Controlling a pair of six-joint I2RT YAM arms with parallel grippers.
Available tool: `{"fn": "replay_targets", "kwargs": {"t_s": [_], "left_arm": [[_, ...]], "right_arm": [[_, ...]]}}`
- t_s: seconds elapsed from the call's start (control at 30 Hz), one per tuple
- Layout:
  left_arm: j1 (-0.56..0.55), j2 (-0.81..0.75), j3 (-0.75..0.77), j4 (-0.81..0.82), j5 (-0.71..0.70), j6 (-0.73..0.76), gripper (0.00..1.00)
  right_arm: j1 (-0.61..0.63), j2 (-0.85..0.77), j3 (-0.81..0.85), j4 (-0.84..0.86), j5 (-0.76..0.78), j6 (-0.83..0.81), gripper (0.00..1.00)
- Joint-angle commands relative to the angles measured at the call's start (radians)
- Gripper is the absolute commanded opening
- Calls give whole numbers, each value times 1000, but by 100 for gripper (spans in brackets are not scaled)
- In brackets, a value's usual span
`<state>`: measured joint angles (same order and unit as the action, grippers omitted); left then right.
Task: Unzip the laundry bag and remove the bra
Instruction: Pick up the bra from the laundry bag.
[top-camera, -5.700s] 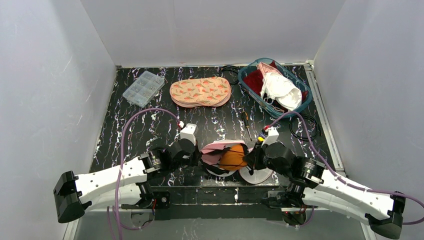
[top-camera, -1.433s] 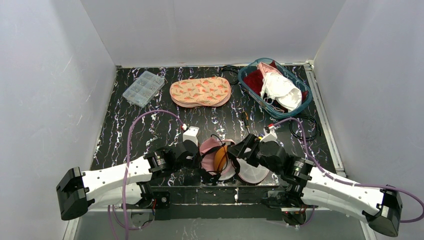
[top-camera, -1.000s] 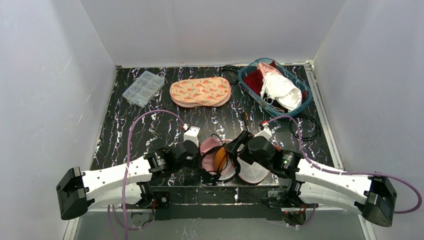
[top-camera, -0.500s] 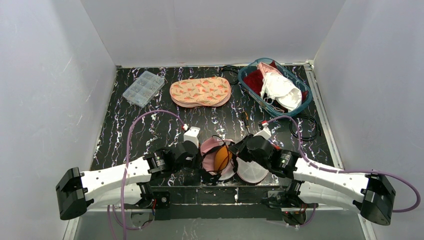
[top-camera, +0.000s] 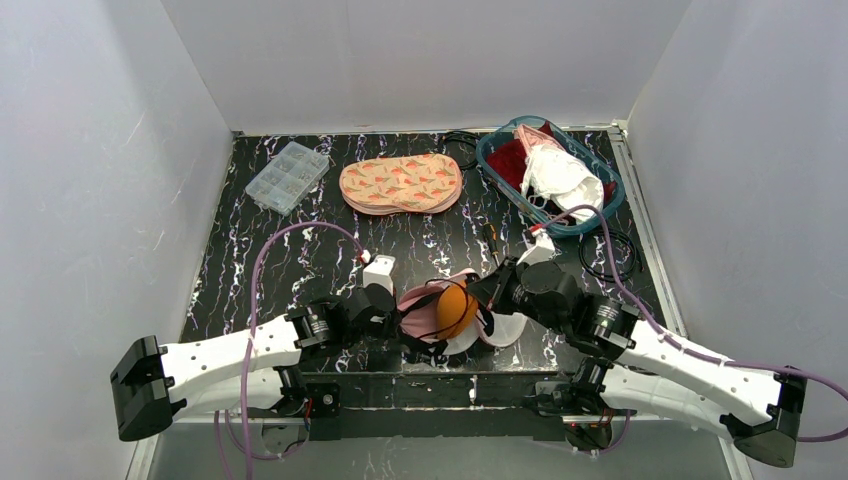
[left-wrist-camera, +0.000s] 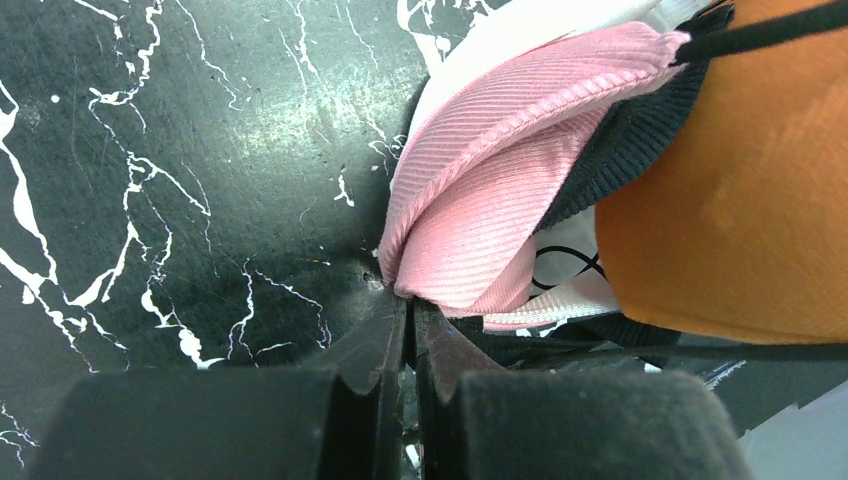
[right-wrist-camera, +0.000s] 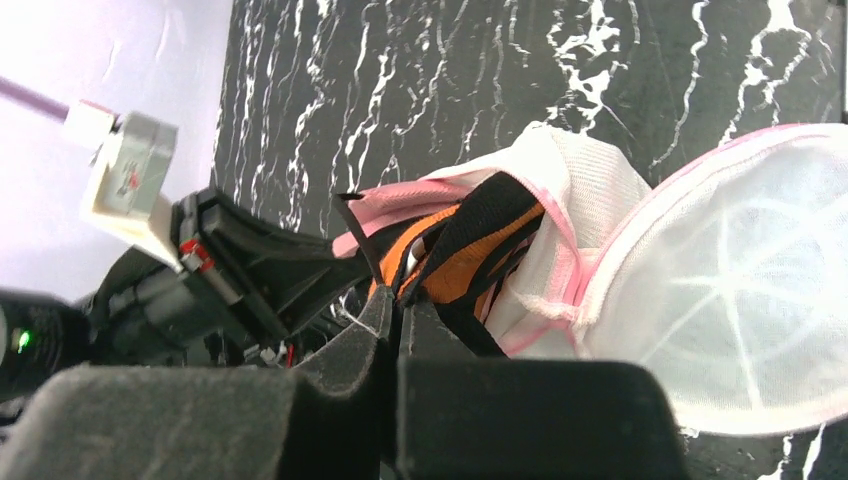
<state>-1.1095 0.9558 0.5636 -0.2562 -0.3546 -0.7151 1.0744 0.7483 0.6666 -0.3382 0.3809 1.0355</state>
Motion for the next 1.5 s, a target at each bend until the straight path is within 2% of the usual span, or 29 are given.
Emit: {"fn": "replay_targets", "kwargs": {"t_s": [0.0, 0.23, 0.57, 0.73, 0.83, 0.97, 1.07, 1.13, 1.3, 1.4, 1.43, 1.47], "left_arm": [[-4, -2, -4, -46, -49, -20, 0], [-4, 33, 0, -53, -55, -21, 0], [-4, 66, -14, -40, -47, -22, 0], [-4, 64, -23, -38, -46, -25, 0], [-4, 59, -28, -30, -40, -29, 0], [-4, 57, -21, -47, -38, -38, 0], [-4, 63, 13, -104, -50, -52, 0], [-4, 64, 46, -141, -46, -56, 10], [-4, 12, 117, -197, -15, -50, 50], [-4, -35, 153, -225, 0, -44, 64], [-4, -51, 167, -237, 5, -40, 89], [-4, -64, 180, -246, 12, -35, 97]], "right_arm": [[-2, -15, 79, 14, -131, -238, 1], [-2, -73, 98, 104, -301, -364, 1], [-2, -178, 105, 214, -307, -377, 1], [-2, -188, 165, 156, -240, -417, 1], [-1, -179, 146, 145, -235, -407, 1], [-2, -193, 102, 210, -275, -401, 1], [-2, -181, 135, 217, -300, -433, 1], [-2, -163, 199, 177, -289, -470, 1], [-2, -53, 470, -26, -185, -631, 1], [-2, 39, 667, -154, -49, -714, 1], [-1, 85, 723, -192, 18, -740, 1], [-2, 117, 768, -230, 87, -759, 1]]}}
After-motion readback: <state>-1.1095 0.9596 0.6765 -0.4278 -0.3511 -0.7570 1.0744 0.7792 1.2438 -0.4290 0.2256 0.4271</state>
